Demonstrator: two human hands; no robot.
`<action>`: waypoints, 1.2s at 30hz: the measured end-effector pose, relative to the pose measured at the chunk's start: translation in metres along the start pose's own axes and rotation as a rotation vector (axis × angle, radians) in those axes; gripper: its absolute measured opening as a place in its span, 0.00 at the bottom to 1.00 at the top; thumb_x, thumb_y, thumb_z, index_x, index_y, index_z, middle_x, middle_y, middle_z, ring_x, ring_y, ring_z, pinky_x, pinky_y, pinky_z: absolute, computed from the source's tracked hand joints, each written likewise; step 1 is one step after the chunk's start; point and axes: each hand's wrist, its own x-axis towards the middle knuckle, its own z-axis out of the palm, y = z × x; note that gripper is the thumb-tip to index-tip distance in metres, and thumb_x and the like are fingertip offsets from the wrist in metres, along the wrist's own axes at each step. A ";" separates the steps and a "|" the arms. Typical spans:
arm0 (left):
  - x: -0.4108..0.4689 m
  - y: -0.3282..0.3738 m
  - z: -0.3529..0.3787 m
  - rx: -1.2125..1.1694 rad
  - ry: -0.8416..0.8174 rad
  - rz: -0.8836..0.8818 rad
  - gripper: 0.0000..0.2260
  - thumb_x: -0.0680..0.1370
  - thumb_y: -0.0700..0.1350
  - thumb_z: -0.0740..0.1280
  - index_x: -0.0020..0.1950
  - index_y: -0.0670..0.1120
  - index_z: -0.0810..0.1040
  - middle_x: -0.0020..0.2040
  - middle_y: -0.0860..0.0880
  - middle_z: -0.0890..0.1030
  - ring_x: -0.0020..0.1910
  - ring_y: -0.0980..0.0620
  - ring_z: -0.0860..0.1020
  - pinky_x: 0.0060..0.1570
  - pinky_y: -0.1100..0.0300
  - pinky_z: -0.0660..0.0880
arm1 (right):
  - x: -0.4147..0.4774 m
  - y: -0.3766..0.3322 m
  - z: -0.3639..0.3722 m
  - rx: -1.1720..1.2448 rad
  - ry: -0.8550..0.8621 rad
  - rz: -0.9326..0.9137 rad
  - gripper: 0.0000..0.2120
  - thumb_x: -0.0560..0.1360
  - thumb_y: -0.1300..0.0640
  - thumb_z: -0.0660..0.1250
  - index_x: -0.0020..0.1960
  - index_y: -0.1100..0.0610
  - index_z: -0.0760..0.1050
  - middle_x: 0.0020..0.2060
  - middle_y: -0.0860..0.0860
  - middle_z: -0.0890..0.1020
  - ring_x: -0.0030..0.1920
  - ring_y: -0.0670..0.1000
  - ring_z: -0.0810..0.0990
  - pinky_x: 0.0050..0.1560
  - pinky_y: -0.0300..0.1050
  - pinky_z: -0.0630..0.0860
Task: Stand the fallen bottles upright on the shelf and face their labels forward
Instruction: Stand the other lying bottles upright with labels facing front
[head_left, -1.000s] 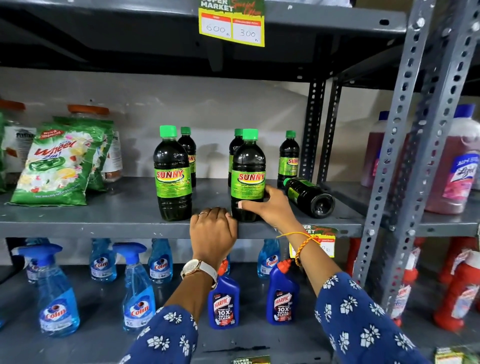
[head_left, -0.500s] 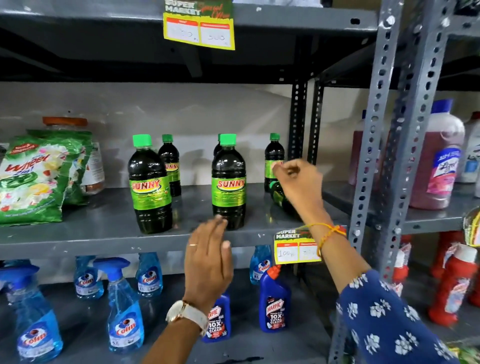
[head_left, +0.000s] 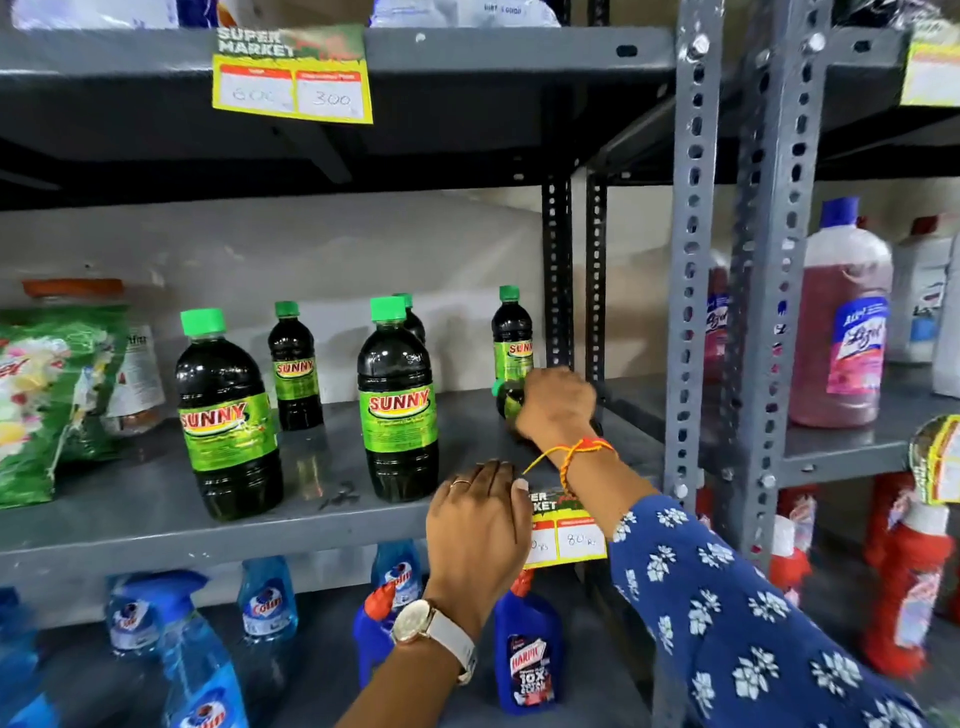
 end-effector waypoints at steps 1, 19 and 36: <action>0.000 0.000 0.001 -0.004 0.012 -0.005 0.18 0.76 0.47 0.54 0.49 0.42 0.82 0.48 0.45 0.84 0.45 0.46 0.82 0.45 0.55 0.76 | 0.000 0.003 0.000 0.075 0.019 0.001 0.24 0.66 0.49 0.71 0.57 0.60 0.75 0.54 0.58 0.78 0.56 0.59 0.77 0.50 0.50 0.75; 0.002 0.001 0.012 0.010 0.045 -0.044 0.18 0.75 0.47 0.54 0.50 0.43 0.82 0.49 0.46 0.84 0.47 0.49 0.81 0.48 0.56 0.75 | -0.002 0.039 0.025 1.008 0.162 -0.018 0.17 0.65 0.48 0.73 0.51 0.51 0.75 0.45 0.49 0.77 0.46 0.46 0.74 0.42 0.34 0.68; 0.001 0.001 0.013 0.002 0.035 -0.054 0.19 0.76 0.47 0.52 0.51 0.42 0.82 0.50 0.46 0.84 0.48 0.48 0.81 0.49 0.55 0.74 | 0.003 0.041 0.034 1.156 -0.089 0.063 0.42 0.59 0.56 0.79 0.64 0.59 0.57 0.49 0.48 0.74 0.48 0.47 0.74 0.50 0.42 0.70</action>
